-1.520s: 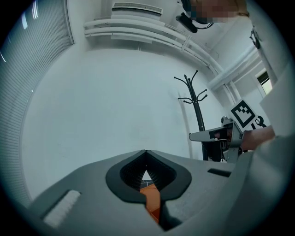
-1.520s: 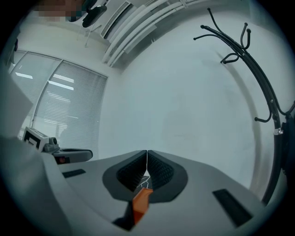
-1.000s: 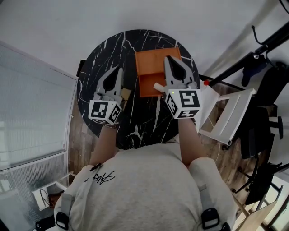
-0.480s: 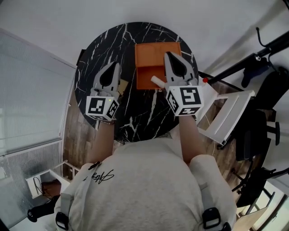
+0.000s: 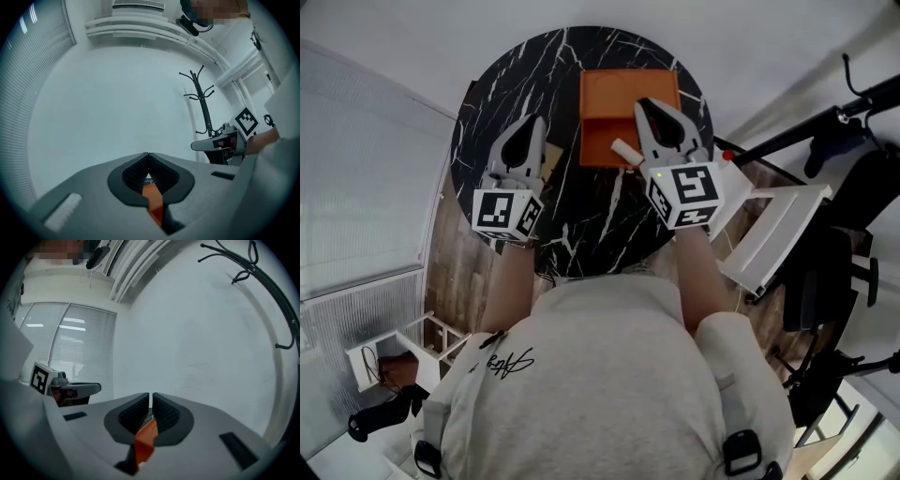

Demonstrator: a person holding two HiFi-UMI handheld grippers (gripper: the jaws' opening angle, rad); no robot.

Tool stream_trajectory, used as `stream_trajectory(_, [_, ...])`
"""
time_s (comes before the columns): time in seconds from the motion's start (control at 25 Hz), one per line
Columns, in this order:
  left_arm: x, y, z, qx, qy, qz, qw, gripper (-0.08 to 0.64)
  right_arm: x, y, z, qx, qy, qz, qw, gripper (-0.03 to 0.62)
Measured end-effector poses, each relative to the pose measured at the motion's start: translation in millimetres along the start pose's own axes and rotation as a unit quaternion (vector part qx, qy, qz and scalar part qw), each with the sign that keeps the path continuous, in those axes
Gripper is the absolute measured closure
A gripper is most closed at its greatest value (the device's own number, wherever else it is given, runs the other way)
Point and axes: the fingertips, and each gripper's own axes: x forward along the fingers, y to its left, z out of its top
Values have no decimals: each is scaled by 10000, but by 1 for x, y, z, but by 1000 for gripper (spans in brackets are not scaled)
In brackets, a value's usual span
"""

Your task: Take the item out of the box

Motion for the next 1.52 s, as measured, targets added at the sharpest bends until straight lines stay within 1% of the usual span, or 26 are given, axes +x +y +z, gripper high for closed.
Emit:
stream_trajectory(0.16, [-2, 0, -2, -1, 24, 71, 10000, 557, 3, 1, -12, 22, 130, 72, 9999, 580])
stream_trajectory(0.4, [-6, 0, -6, -21, 72, 166, 9998, 557, 8, 10, -34, -68, 365, 383, 9986, 577])
stream_trajectory(0.44, [-7, 0, -8, -27, 75, 177, 9998, 557, 9, 11, -38, -79, 409, 427, 9982, 574])
stream_trajectory(0.56, [-10, -2, -11, -24, 99, 191, 9998, 557, 11, 14, -50, -36, 561, 524, 9970, 534])
stream_trajectory(0.76, [-13, -5, -11, -6, 108, 178, 9998, 557, 13, 19, -67, -99, 809, 603, 9948, 526])
stream_trajectory(1.08, [-17, -5, -12, 31, 138, 195, 9997, 557, 19, 19, -93, -339, 1249, 753, 9887, 508])
stream_trajectory(1.52, [-23, -1, -19, -34, 198, 266, 9994, 557, 28, 26, -131, -433, 1782, 982, 9781, 491])
